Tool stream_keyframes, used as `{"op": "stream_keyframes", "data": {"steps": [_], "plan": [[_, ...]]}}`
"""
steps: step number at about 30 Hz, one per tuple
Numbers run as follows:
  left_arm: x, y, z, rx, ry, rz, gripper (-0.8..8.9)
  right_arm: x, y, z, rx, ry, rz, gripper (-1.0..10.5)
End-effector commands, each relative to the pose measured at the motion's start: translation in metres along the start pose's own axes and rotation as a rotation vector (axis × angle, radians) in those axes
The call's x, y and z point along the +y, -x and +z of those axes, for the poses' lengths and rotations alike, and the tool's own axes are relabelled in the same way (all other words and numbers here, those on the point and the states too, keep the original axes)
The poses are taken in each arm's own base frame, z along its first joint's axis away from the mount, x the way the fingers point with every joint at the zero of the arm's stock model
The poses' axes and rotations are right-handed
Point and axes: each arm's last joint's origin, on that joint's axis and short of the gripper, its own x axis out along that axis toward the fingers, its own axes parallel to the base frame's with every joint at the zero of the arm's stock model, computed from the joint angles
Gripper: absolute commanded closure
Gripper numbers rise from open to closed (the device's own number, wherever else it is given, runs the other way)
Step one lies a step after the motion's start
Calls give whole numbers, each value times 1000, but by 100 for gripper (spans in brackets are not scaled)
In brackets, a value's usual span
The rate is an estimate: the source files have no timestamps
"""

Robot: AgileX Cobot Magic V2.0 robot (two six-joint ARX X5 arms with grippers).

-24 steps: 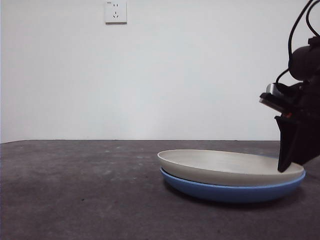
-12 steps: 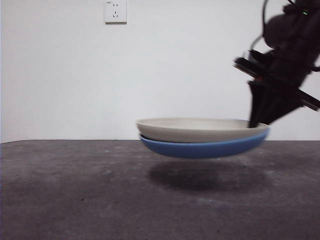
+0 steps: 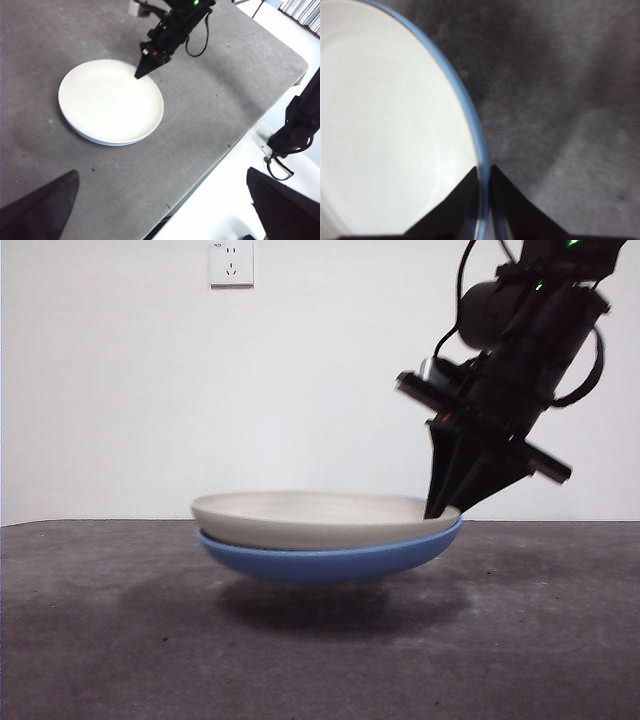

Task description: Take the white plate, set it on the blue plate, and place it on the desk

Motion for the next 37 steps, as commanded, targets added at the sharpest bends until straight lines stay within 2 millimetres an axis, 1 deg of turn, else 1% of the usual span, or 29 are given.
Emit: {"op": "stream_keyframes", "data": {"steps": [1, 5, 9, 13, 17, 19, 22, 24, 27, 29, 31, 34, 37], "plan": [[-1, 2, 3, -20, -21, -4, 279, 2, -13, 6, 16, -22, 21, 941], [-1, 2, 3, -19, -21, -4, 279, -1, -29, 6, 44, -28, 18, 941], [-1, 2, 3, -19, -20, -5, 278, -6, -40, 7, 60, -37, 16, 941], [-1, 2, 3, -19, -21, -4, 278, -8, -45, 7, 68, -37, 14, 941], [-1, 2, 3, -19, -21, -4, 279, -9, -45, 7, 67, -32, 4, 935], [-1, 2, 3, -19, -21, -4, 279, -9, -45, 7, 66, -31, -14, 898], [-1, 2, 3, -19, -21, -4, 279, -13, -40, 7, 53, -21, -61, 781], [-1, 2, 3, -18, -20, -4, 278, -13, -33, 8, 38, -21, -74, 714], [-1, 2, 3, -19, -21, -4, 279, -10, -17, 8, 7, -21, -71, 568], [-1, 2, 3, -19, -21, -4, 279, -5, -1, 6, -17, -16, -68, 477], [-1, 2, 3, -19, -21, -4, 279, 1, 16, 3, -40, -9, -64, 413], [-1, 2, 3, -19, -21, -4, 278, 14, 46, -7, -81, 8, -83, 378], [-1, 2, 3, -19, -21, -4, 278, 28, 81, -22, -130, 33, -100, 359]]}}
